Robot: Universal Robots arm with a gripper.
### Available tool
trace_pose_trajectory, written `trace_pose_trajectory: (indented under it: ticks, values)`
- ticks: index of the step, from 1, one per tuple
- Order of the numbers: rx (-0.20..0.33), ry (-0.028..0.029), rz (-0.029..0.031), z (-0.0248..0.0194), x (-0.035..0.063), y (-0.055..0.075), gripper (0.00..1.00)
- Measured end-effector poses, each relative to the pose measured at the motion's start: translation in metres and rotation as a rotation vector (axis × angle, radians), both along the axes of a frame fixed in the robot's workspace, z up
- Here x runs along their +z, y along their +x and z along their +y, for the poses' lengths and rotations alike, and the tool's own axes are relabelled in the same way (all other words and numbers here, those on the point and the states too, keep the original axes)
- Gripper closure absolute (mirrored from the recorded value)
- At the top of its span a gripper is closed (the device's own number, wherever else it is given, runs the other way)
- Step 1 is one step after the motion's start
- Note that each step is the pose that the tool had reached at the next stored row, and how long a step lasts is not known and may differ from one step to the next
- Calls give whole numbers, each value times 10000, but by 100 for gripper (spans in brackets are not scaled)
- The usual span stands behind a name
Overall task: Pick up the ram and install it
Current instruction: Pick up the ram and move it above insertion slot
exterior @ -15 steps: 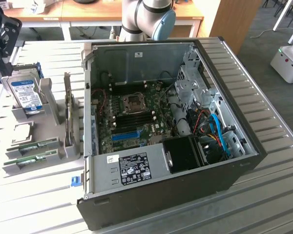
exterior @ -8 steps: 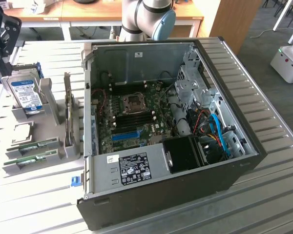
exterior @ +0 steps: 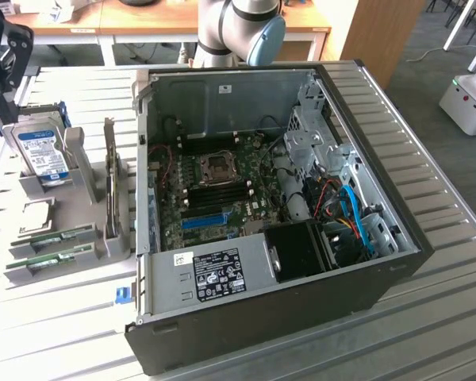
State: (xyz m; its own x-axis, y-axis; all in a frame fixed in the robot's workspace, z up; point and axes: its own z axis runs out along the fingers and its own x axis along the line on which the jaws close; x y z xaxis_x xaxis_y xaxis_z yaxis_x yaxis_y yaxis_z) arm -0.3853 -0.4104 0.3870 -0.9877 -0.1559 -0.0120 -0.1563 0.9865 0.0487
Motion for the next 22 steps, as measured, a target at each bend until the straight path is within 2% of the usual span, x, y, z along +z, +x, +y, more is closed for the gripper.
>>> trace_pose_trajectory:
  ticks: [13, 22]
  values:
    - [1473, 11, 0, 0, 0, -21, 89]
    - [2501, 51, -3, 0, 0, -27, 89]
